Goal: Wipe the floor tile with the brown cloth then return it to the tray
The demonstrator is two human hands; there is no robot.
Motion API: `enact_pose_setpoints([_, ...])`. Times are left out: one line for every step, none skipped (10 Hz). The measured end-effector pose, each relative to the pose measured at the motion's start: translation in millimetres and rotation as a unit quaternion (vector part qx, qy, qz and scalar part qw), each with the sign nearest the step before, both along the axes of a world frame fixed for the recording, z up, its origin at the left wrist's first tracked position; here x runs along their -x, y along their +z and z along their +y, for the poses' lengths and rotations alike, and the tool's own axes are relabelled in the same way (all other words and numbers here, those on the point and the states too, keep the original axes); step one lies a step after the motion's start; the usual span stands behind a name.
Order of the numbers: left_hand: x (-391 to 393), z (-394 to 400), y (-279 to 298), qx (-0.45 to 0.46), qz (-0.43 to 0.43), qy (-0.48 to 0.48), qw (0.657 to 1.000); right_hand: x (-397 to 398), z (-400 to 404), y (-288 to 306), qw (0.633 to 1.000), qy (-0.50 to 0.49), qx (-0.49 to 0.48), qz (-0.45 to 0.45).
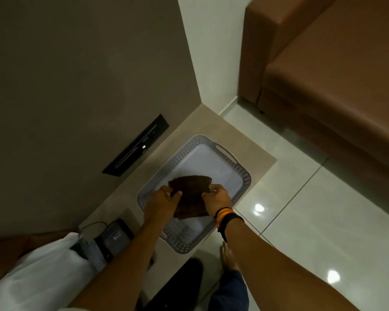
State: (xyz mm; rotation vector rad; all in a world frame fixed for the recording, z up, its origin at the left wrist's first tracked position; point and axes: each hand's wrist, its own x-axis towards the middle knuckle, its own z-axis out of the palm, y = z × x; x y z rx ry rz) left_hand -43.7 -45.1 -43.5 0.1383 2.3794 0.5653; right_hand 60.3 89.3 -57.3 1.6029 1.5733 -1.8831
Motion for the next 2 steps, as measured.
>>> enact_pose_setpoints([-8, 28, 24, 0.009, 0.142, -0.101, 0.985, -28, 6, 28, 0.998, -0.037, -0.022, 0.049])
enact_pose_setpoints([-13, 73, 68, -0.044, 0.297, -0.218, 0.929, -76, 3, 86, 0.989, -0.089, -0.030, 0.112])
